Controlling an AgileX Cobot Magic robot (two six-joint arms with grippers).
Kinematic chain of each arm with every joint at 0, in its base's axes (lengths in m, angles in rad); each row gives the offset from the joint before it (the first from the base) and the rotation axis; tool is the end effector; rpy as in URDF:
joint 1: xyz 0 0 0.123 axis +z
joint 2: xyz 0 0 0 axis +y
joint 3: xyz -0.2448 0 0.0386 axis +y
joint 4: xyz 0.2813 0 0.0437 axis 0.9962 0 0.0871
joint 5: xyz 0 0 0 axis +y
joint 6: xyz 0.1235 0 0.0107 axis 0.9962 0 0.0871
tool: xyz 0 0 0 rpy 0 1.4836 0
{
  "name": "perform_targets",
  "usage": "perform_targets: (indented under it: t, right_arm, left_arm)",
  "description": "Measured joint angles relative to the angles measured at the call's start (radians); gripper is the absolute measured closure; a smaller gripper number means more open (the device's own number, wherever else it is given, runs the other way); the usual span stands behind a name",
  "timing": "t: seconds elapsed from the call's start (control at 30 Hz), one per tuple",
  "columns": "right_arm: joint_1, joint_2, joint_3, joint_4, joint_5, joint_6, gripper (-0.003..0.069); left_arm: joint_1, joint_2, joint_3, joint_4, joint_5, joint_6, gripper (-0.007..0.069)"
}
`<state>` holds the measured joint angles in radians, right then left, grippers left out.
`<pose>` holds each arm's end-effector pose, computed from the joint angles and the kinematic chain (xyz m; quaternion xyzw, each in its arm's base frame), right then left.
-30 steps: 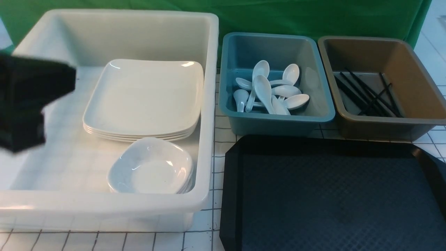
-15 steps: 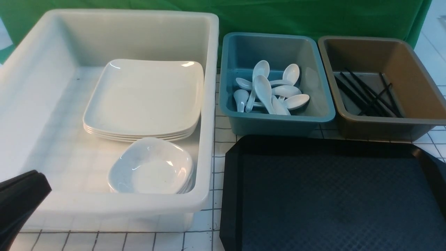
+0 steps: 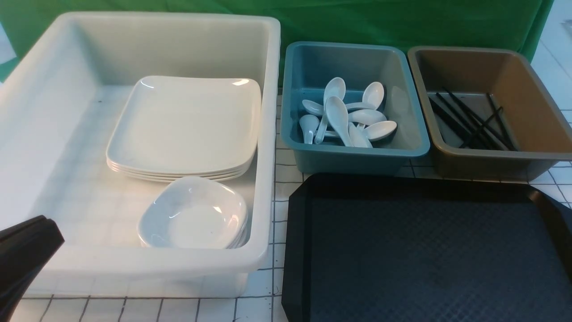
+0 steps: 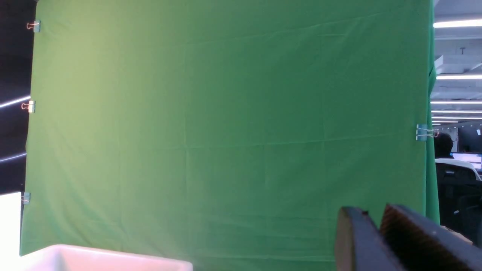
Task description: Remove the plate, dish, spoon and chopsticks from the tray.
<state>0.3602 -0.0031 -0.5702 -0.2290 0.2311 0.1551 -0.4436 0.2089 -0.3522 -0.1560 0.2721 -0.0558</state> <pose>0.0771 0.0221 0.4022 -0.0928 0.5300 0.1089 0.8359 0.1463 -0.0753 0.2901 0.0997 0.7136 -0.2355 0.6522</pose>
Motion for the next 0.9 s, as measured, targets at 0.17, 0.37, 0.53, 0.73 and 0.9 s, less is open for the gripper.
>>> perform_targets:
  t: [0.17, 0.37, 0.53, 0.73, 0.9]
  right_arm:
    - [0.0, 0.0, 0.0, -0.001, -0.001, 0.0, 0.0527]
    - [0.0, 0.0, 0.0, -0.002, -0.001, 0.0, 0.0513]
    - [0.0, 0.0, 0.0, -0.002, -0.001, 0.0, 0.0501]
    - [0.0, 0.0, 0.0, -0.002, -0.002, 0.0, 0.0479]
    - [0.0, 0.0, 0.0, -0.002, -0.002, 0.0, 0.0456]
  left_arm:
    - [0.0, 0.0, 0.0, 0.0, 0.0, 0.0, 0.0624]
    - [0.0, 0.0, 0.0, 0.031, -0.005, 0.014, 0.0624]
    - [0.057, 0.0, 0.0, 0.083, -0.024, 0.033, 0.0624]
    - [0.346, -0.021, 0.097, 0.109, -0.08, 0.067, 0.0624]
    - [0.452, -0.12, 0.249, 0.15, -0.109, 0.073, 0.0624]
